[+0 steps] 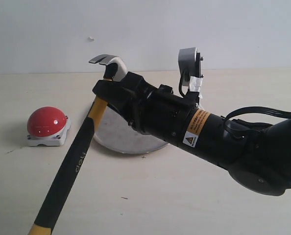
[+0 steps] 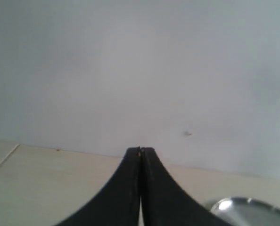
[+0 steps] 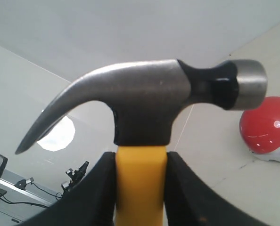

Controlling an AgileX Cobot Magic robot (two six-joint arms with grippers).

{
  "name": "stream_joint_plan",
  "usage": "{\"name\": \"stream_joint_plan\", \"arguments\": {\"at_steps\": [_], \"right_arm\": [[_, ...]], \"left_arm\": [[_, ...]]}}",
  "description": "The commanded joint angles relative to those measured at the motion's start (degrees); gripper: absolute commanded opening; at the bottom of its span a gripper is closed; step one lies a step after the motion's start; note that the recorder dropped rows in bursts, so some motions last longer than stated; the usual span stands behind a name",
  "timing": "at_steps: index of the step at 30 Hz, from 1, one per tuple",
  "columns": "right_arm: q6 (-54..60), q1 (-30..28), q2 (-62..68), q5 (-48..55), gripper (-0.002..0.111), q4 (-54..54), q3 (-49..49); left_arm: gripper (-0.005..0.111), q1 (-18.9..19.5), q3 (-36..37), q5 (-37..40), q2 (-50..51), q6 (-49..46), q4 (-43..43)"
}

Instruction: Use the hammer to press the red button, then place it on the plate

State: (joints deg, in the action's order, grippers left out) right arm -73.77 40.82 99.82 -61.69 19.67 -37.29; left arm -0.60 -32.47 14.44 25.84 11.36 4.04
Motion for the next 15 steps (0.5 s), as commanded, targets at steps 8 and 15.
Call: {"name": "stream_joint_plan", "arguments": {"at_steps": [8,15], "right_arm": [[1.5,-0.3,-0.7,-4.5,0.000,-0.5,-0.2],[0.0,-0.3,-0.7,-3.8,0.000,-3.5,-0.2]], "left_arm": [[0.000,-2.4,-28.3,47.5,30.0,-36.6,-27.4],[0.001,-14.4,-28.7,50.4,41.7,-39.1,-28.5]]}}
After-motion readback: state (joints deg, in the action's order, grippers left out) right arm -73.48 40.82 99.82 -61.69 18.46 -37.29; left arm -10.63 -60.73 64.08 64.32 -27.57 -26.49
